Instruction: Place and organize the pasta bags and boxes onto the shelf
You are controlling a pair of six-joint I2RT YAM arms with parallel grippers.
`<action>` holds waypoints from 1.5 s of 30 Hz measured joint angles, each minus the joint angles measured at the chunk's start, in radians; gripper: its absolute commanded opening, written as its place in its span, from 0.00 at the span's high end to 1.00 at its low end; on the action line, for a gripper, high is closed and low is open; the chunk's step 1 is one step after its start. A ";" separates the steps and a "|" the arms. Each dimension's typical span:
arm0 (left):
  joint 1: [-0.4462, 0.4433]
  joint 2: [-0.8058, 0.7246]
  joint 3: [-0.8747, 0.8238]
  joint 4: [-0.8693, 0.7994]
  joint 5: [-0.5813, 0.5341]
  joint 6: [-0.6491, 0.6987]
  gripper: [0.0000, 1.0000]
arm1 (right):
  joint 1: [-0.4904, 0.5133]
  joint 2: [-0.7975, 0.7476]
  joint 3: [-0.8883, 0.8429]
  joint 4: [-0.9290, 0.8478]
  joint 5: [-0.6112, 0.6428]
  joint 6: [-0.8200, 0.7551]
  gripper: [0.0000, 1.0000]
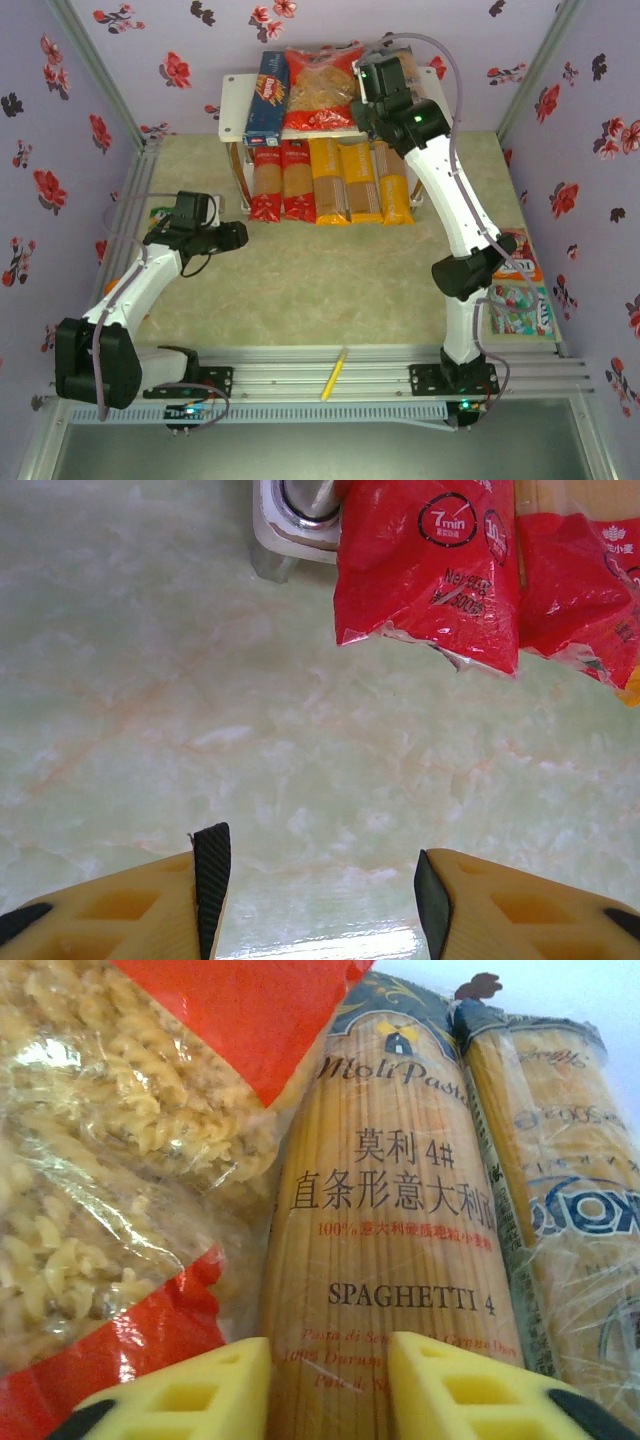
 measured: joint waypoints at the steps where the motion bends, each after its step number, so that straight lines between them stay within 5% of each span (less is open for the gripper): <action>1: 0.000 0.000 0.000 0.000 0.000 0.000 0.46 | 0.000 -0.013 -0.019 0.016 -0.005 0.005 0.59; 8: 0.000 0.000 0.000 0.000 0.000 0.000 0.47 | 0.000 -0.082 -0.085 0.205 -0.063 0.015 0.59; 14: 0.001 0.000 0.000 0.000 0.000 0.000 0.47 | 0.000 -0.077 -0.081 0.359 -0.118 0.021 0.78; 30: 0.018 0.024 0.000 0.008 0.008 0.004 0.47 | -0.001 0.227 0.135 0.527 -0.190 0.006 0.86; 40: 0.023 0.056 0.011 0.012 0.015 0.007 0.47 | -0.028 0.304 0.214 0.517 -0.224 0.014 0.83; 45: 0.023 0.062 0.016 0.016 0.016 0.007 0.46 | -0.046 0.312 0.217 0.500 -0.238 0.031 0.71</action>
